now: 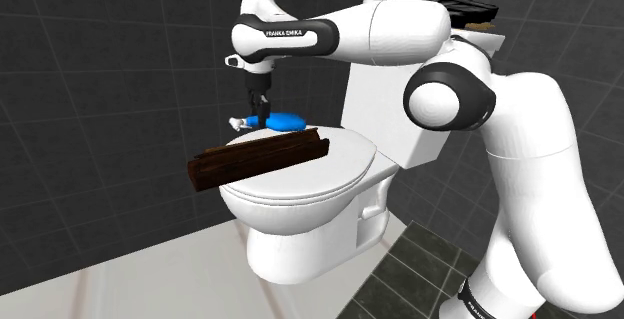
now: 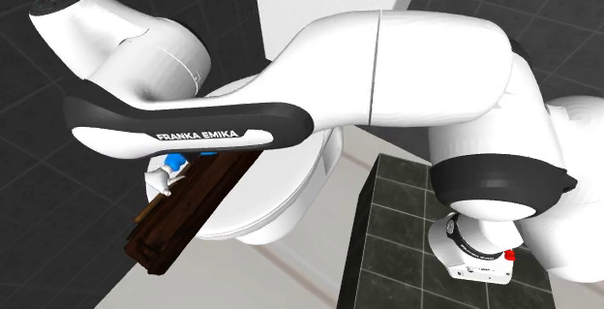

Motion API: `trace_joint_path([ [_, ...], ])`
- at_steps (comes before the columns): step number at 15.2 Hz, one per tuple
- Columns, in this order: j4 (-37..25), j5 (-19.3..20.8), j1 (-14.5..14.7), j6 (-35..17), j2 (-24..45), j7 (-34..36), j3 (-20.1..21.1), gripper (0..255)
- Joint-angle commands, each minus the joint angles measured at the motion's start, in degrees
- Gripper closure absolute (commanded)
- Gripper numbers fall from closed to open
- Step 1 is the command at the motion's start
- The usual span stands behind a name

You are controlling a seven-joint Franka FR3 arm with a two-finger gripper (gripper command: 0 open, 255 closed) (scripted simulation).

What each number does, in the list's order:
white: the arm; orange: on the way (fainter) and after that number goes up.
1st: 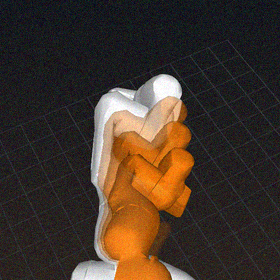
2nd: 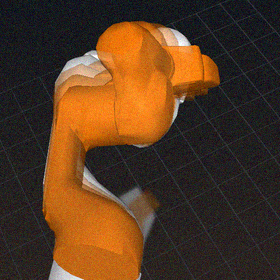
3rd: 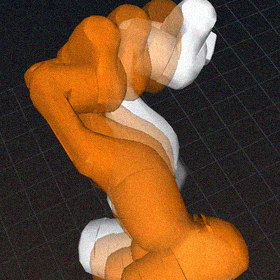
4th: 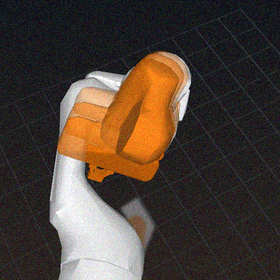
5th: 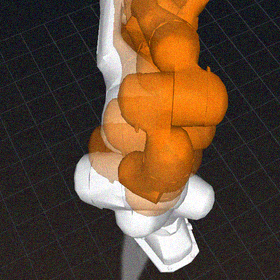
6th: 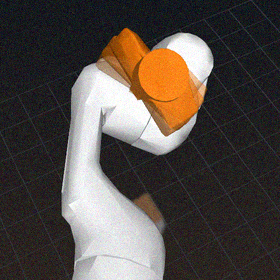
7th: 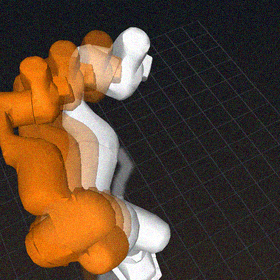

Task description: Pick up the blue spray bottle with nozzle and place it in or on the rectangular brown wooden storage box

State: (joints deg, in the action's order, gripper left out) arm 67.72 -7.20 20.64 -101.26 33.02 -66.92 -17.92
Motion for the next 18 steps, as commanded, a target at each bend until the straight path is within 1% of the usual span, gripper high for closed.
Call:
trace_joint_path([
  [1, 1.9, 0.0, 0.1, -1.7, -0.3, -0.1, 0.0, 255],
  [7, 6.0, -0.1, 0.5, -5.9, -0.1, -0.2, 0.1, 255],
  [14, 6.0, -0.1, 0.5, -5.9, -0.1, -0.2, 0.1, 255],
  [15, 6.0, -0.1, 0.5, -5.9, -0.1, -0.2, 0.1, 0],
  [18, 6.0, -0.1, 0.5, -5.9, -0.1, -0.2, 0.1, 0],
])
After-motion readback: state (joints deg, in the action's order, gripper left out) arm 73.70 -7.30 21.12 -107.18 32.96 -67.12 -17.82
